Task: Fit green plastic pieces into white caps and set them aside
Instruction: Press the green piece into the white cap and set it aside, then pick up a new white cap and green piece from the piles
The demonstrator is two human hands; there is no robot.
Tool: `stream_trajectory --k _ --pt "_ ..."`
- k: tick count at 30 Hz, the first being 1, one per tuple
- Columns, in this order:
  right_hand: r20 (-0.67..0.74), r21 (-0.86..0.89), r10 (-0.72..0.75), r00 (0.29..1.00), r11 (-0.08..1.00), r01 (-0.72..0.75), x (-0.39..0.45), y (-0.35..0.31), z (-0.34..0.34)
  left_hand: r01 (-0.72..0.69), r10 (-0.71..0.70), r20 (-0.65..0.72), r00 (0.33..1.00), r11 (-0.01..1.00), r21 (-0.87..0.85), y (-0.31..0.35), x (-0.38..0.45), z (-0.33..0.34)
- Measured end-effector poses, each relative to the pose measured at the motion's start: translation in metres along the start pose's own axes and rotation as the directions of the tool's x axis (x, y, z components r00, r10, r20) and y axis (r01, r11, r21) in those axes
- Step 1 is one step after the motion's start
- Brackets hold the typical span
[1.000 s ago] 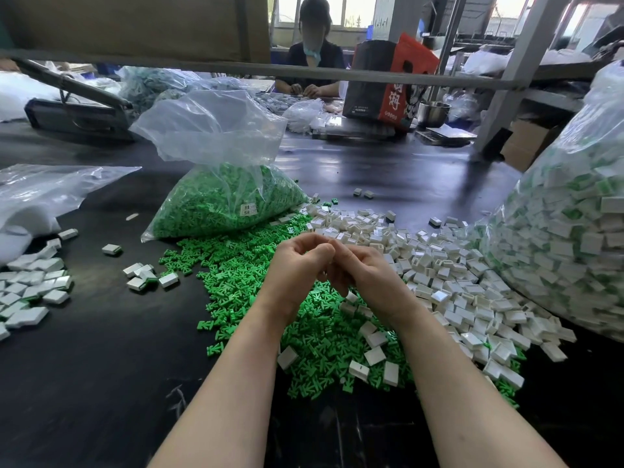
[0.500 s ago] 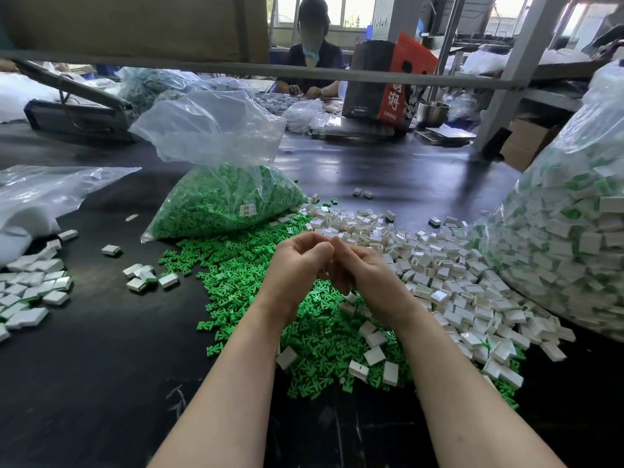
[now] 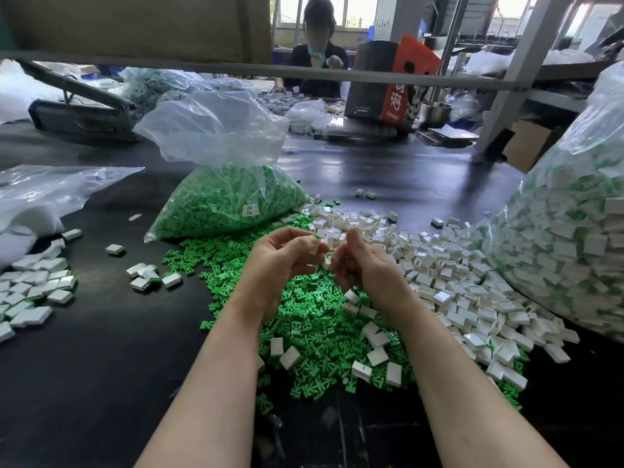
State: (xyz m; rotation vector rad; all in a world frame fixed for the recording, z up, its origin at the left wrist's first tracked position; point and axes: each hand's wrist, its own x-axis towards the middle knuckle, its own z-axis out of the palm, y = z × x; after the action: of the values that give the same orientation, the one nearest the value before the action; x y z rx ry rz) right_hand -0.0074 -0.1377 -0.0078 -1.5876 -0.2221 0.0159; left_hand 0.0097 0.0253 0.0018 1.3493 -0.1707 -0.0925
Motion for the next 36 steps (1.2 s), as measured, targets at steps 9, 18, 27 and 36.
stream_trajectory --k 9,18,27,36 --pt "-0.117 -0.149 -0.051 0.992 0.988 0.033 0.001 0.002 -0.007 0.106 0.240 -0.596 0.767 0.868 0.486 -0.001 0.002 -0.086" --pt "-0.267 -0.447 -0.138 0.954 0.895 0.004 0.002 0.004 -0.014 0.598 0.236 -0.797 0.556 0.551 0.581 0.001 -0.008 -0.106" --pt "-0.195 -0.812 -0.172 0.966 0.580 -0.061 0.004 0.008 -0.017 0.628 0.307 -0.732 0.609 0.377 0.681 0.007 -0.011 -0.091" --pt "-0.160 -0.941 -0.172 0.972 0.324 -0.097 0.007 0.013 -0.015 0.066 0.322 -0.423 0.847 0.726 0.684 0.006 0.004 -0.048"
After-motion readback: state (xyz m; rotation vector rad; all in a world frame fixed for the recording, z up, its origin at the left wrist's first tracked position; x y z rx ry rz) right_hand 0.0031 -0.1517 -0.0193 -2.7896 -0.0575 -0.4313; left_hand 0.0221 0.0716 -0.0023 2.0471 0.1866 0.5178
